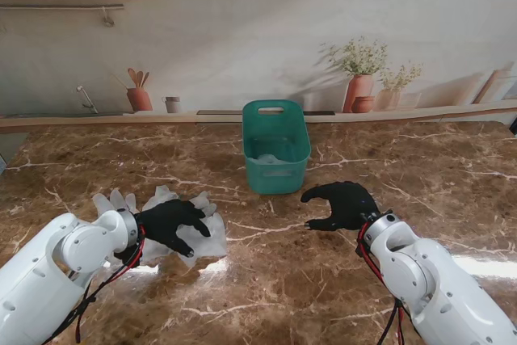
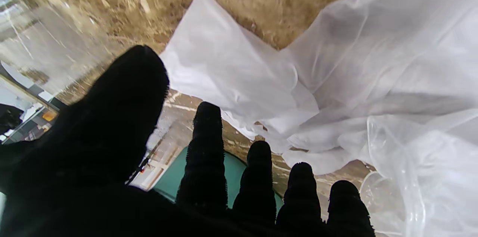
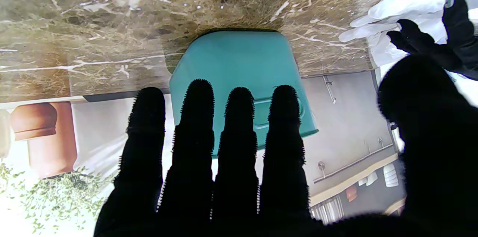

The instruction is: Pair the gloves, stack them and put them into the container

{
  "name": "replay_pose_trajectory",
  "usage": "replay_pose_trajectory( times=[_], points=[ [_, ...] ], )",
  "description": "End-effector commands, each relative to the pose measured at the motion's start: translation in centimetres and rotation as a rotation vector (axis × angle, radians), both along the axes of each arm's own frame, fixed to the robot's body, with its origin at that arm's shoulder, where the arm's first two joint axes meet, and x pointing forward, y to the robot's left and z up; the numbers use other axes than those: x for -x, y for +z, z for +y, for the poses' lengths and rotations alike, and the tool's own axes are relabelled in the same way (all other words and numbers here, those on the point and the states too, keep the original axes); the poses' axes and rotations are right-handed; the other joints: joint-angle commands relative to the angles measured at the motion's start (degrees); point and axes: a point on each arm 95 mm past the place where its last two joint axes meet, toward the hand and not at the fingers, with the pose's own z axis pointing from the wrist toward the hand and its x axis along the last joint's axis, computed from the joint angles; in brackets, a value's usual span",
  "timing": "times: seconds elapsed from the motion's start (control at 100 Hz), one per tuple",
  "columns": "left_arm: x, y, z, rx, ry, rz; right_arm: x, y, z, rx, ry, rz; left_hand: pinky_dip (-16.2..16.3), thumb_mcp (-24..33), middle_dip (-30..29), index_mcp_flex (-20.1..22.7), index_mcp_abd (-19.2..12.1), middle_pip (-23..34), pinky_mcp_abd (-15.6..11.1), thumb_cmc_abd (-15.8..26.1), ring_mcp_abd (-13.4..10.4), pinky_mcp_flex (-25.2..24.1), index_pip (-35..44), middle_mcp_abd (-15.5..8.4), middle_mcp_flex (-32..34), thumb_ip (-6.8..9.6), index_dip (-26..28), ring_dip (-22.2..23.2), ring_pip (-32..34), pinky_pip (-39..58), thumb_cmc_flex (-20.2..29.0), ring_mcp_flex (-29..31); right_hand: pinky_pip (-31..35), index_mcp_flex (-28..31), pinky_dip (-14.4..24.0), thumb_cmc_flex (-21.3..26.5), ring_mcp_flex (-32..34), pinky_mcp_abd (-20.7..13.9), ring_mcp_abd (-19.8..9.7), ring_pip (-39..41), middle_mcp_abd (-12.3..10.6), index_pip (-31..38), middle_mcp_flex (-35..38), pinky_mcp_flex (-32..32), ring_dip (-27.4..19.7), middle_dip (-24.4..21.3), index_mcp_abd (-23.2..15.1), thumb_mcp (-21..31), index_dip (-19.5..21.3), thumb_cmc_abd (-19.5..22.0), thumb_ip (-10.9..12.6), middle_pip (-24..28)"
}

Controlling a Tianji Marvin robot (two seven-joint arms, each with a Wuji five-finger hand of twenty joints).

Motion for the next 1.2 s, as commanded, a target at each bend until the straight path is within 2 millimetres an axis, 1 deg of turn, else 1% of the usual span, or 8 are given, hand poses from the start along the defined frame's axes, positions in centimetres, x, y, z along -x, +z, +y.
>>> replay_pose_trajectory(
  times=[0.0, 0.26, 0.29, 0.33, 0.43, 0.74, 1.0, 1.19],
  points=[
    [0.5, -0.4, 0.0, -0.005, -0.02, 0.016, 0.3, -0.7, 0.1, 0.003, -0.001, 0.032, -1.52, 1.07, -0.52, 1.54, -2.18, -0.43, -1.29, -2.74, -2.37, 0.37, 0.8, -1.48, -2.45, -1.54, 1.02, -0.62, -1.73, -2.22, -2.59, -2.58, -0.03, -0.79, 0.24, -0.43, -1.66, 0.51, 0.08, 0.41, 0.45, -0.06, -1.48, -0.73, 0.83, -0.29, -0.07, -0.67, -0.16, 0.95, 1.59, -0.6],
    [0.7, -0.7, -1.0, -0.012, -0.071, -0.06, 0.3, -0.4, 0.5, -0.003, 0.007, 0.027, -1.12, 6.55, -0.09, 9.16, -4.54, 1.01, -1.51, -3.26, -2.52, 0.15, 11.81, -2.59, 0.03, -1.67, 6.57, 0.82, 0.39, 0.4, 0.23, -1.31, 0.11, -0.66, 0.39, -0.29, -1.48, 0.45, 0.13, 0.57, 0.48, 0.03, -1.22, -0.58, 1.03, -0.14, -0.11, -0.85, -0.08, 1.32, 1.65, -0.43],
    [0.7, -0.8, -1.1, -0.011, -0.073, -0.07, 0.3, -0.4, 0.6, -0.004, 0.008, 0.026, 0.02, 1.22, -0.02, 11.17, -6.03, 1.36, -1.63, -3.03, -2.69, -0.06, 15.94, -2.7, 0.66, -4.47, 6.79, 0.94, 0.83, 1.0, 4.67, -1.04, 0.13, -0.64, 0.4, -0.2, -1.42, 0.49, 0.16, 0.6, 0.45, 0.05, -1.04, -0.57, 1.06, -0.09, -0.14, -0.87, -0.07, 1.41, 1.65, -0.35],
    [0.7, -0.9, -1.2, -0.011, -0.074, -0.08, 0.4, -0.4, 0.7, -0.005, 0.01, 0.025, 1.2, -5.78, 0.06, 13.47, -7.96, 1.77, -1.88, -2.34, -2.9, -0.04, 23.02, -3.0, 1.37, -3.97, 4.82, 1.08, 1.24, 1.15, 10.18, -0.67, 0.18, -0.57, 0.43, -0.12, -1.38, 0.48, 0.12, 0.63, 0.4, 0.08, -0.86, -0.49, 1.1, -0.03, -0.07, -0.92, -0.05, 1.56, 1.66, -0.25],
    [0.6, -1.1, -1.5, -0.012, -0.077, -0.101, 0.5, -0.4, 0.8, -0.008, 0.015, 0.022, 2.91, -6.0, 0.26, 18.55, -9.51, 2.85, -2.22, 0.95, -3.3, -0.1, 32.57, -3.57, 3.69, -3.73, 5.24, 1.52, 2.35, 2.22, 12.18, 0.57, 0.26, -0.48, 0.46, 0.01, -1.21, 0.54, 0.16, 0.71, 0.44, 0.13, -0.6, -0.42, 1.17, 0.08, -0.08, -1.08, -0.02, 1.9, 1.66, -0.13],
    [1.1, -0.7, -1.4, 0.081, 0.01, -0.081, 0.6, -0.3, 1.1, -0.016, 0.014, 0.024, 5.96, -8.05, 2.13, 6.01, -0.28, 3.75, -2.87, 14.08, -3.51, -0.34, 29.45, -1.4, 3.48, -2.43, 33.12, 2.16, 4.06, 3.05, 14.09, 0.23, 0.51, -0.45, 0.51, 0.94, -0.85, 0.51, 0.34, 0.87, 0.58, 0.13, 0.01, -0.24, 1.31, 0.34, 0.1, -2.04, -0.01, 3.81, 1.64, 0.08],
    [2.3, 1.8, -2.3, 0.347, 0.164, -0.11, 1.5, -0.2, 2.3, -0.022, 0.032, 0.002, 12.63, -6.8, 6.27, 5.53, 2.94, 6.04, -0.66, 13.75, 0.06, -1.54, 29.78, 0.16, 17.44, -2.25, 36.35, 4.36, 7.53, 6.49, 13.32, 9.25, 4.07, 5.41, 1.38, 1.55, 4.33, 0.36, 0.43, 4.45, 0.43, 4.69, 8.14, 3.28, 3.28, 3.94, 1.41, -2.83, 1.96, 3.6, 1.87, 5.27],
    [2.9, 3.1, -3.4, 0.519, 0.216, -0.1, 2.5, -1.5, 4.1, -0.06, 0.038, 0.031, 13.25, -6.7, 6.77, 5.78, 2.98, 5.34, -0.58, 13.88, 0.04, -1.59, 29.44, 0.03, 17.05, -2.48, 36.16, 4.54, 7.26, 6.2, 13.61, 8.54, 9.07, 7.35, 2.56, 0.49, 7.32, 0.85, 0.53, 8.34, 0.39, 7.14, 11.75, 4.21, 7.09, 8.36, 2.81, -1.68, 3.91, 0.5, 1.69, 7.43]
  ],
)
